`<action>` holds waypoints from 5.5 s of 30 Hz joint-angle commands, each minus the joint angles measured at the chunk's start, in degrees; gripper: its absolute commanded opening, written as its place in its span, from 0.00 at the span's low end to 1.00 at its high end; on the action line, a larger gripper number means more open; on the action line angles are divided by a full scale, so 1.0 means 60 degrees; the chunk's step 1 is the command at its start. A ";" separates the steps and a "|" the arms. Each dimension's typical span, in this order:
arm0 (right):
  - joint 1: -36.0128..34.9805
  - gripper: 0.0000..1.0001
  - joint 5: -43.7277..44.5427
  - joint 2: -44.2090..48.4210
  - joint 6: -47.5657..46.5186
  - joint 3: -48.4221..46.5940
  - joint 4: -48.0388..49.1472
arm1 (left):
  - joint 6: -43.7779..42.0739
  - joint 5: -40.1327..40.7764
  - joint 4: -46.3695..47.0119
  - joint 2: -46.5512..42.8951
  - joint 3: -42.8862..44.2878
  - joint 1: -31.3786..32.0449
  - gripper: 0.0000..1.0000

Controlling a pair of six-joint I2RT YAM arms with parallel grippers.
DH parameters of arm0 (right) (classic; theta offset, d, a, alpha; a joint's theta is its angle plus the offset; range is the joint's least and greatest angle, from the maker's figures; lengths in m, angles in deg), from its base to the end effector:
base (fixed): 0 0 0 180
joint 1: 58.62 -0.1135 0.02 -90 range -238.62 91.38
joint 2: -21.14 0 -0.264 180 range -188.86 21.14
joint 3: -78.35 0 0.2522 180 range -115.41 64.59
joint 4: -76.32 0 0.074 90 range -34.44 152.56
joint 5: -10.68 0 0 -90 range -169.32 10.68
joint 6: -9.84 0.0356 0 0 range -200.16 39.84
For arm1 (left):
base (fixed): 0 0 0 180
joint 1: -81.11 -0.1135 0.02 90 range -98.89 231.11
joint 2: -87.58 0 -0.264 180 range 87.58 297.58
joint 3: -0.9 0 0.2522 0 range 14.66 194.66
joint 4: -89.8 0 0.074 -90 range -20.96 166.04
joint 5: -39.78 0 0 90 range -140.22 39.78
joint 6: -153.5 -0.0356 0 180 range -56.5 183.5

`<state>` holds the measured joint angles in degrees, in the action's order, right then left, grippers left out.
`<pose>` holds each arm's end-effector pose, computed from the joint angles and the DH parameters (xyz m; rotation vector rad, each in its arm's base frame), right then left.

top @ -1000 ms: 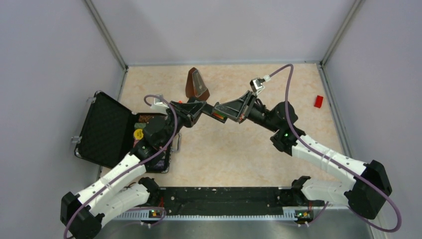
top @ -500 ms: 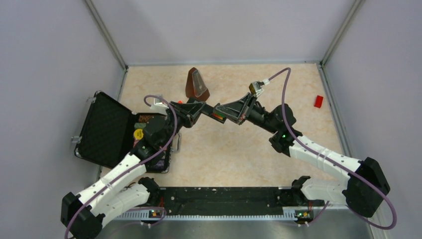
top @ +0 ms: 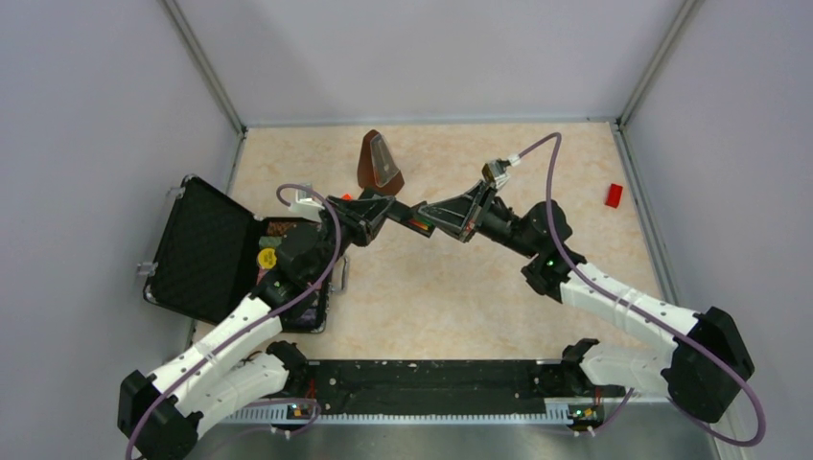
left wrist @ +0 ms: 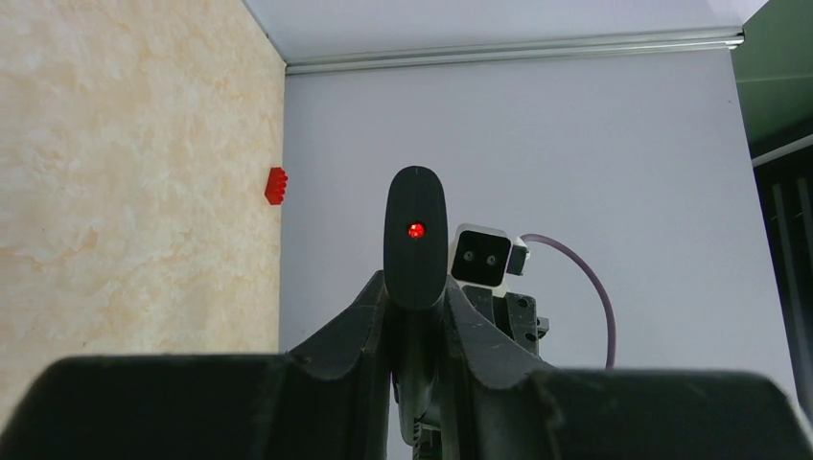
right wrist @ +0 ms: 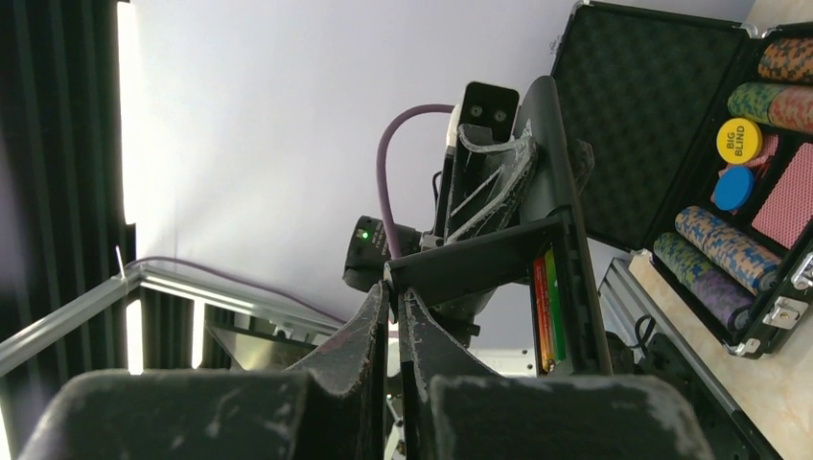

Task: Load the batteries into the remote control
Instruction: Load the battery cover into the remote control.

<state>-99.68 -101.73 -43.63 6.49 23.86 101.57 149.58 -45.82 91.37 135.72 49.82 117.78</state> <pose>0.1863 0.1803 0.3349 0.2450 1.6736 2.0579 0.1664 -0.1205 0.3180 -0.8070 1.5841 -1.5919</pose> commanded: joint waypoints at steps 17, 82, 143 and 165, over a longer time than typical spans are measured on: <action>0.0185 0.10 -0.0134 0.0524 -0.0662 -0.0280 -0.2983 | 0.0330 0.0053 0.1123 -0.0507 -0.0030 -0.0057 0.00; 0.0464 0.67 0.0222 0.0158 -0.2501 -0.1439 -0.3891 | 0.0487 0.0008 0.1158 0.0064 0.0064 -0.0087 0.00; -0.0379 0.31 0.0723 -0.1674 -0.2337 -0.1111 -0.1866 | 0.1333 -0.1136 0.2765 0.0474 0.0464 -0.0086 0.00; -0.0388 0.24 0.0577 -0.2913 -0.1888 -0.1626 0.0314 | 0.2430 -0.2277 0.3698 0.0721 0.0293 -0.0090 0.00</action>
<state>-101.58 -100.29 -57.86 -2.84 16.73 100.85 156.99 -48.86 100.24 141.03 48.79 115.26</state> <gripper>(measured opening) 0.242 0.234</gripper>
